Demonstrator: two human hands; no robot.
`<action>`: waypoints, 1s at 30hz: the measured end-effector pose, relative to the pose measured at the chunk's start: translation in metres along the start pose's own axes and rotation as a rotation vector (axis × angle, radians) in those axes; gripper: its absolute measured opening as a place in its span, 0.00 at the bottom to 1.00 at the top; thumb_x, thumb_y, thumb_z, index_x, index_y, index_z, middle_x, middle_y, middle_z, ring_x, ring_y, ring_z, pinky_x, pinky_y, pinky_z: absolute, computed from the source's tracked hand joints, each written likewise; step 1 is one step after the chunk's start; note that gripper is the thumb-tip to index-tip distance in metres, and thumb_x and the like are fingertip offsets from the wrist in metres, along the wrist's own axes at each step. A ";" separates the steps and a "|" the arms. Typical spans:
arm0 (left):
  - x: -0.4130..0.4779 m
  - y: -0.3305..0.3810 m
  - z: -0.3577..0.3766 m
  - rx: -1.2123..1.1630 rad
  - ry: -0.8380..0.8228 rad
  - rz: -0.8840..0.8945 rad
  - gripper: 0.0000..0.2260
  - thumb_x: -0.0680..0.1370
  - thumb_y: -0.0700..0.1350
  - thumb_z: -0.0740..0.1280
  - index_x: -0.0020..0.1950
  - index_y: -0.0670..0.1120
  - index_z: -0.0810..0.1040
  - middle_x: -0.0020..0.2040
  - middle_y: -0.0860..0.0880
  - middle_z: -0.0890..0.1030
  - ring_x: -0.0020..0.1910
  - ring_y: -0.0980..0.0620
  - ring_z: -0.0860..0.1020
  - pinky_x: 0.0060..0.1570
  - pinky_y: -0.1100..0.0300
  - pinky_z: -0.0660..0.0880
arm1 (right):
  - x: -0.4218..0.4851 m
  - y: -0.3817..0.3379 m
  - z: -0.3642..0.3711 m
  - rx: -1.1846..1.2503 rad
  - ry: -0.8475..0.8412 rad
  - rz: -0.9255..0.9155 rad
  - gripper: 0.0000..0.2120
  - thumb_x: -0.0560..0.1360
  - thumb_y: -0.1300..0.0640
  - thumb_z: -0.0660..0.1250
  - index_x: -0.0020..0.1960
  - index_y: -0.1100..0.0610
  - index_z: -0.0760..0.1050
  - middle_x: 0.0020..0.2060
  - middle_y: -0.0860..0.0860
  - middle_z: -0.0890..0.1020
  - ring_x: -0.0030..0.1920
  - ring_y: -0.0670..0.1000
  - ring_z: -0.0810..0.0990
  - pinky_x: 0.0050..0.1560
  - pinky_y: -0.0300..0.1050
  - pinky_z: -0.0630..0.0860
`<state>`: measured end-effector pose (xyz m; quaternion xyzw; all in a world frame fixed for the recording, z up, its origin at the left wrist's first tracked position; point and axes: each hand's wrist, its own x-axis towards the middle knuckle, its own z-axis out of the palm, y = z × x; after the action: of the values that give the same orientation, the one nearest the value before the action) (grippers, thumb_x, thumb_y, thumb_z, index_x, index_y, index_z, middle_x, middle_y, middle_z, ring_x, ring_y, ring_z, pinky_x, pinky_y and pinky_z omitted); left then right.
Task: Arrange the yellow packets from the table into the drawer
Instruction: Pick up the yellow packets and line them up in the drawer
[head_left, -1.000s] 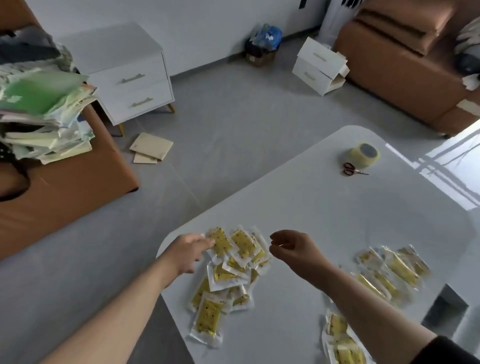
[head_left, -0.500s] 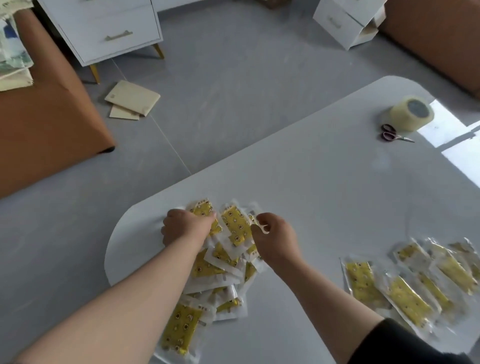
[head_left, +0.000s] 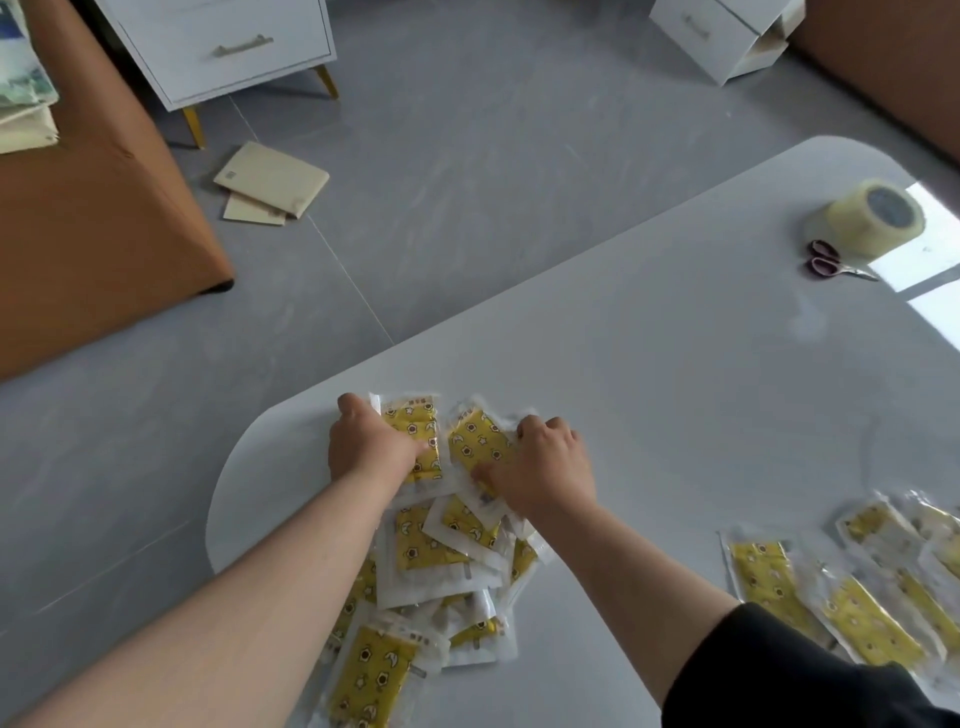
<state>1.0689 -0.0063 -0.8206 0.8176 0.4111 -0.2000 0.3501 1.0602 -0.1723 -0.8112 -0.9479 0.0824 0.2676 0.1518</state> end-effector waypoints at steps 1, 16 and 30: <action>0.000 0.000 0.000 -0.010 -0.004 0.006 0.31 0.66 0.42 0.80 0.60 0.43 0.64 0.60 0.39 0.76 0.55 0.37 0.78 0.49 0.49 0.78 | 0.002 0.000 0.000 0.015 0.000 0.005 0.29 0.67 0.37 0.72 0.61 0.53 0.72 0.55 0.50 0.73 0.58 0.54 0.72 0.56 0.45 0.70; -0.007 -0.017 -0.026 -0.193 -0.124 0.106 0.20 0.64 0.39 0.81 0.51 0.44 0.76 0.47 0.46 0.82 0.45 0.44 0.82 0.49 0.46 0.81 | -0.003 0.046 -0.033 0.973 0.228 0.306 0.06 0.72 0.58 0.72 0.49 0.53 0.79 0.37 0.48 0.83 0.39 0.52 0.84 0.45 0.48 0.80; -0.070 0.019 0.074 -0.284 -0.133 -0.054 0.24 0.66 0.44 0.80 0.57 0.38 0.77 0.55 0.41 0.81 0.51 0.41 0.81 0.46 0.55 0.78 | -0.021 0.116 -0.038 1.178 0.153 0.462 0.03 0.75 0.62 0.71 0.47 0.57 0.78 0.45 0.57 0.84 0.42 0.55 0.83 0.48 0.50 0.82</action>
<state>1.0410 -0.1060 -0.8199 0.7334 0.4331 -0.2027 0.4832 1.0336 -0.2922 -0.7978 -0.6798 0.4288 0.1350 0.5795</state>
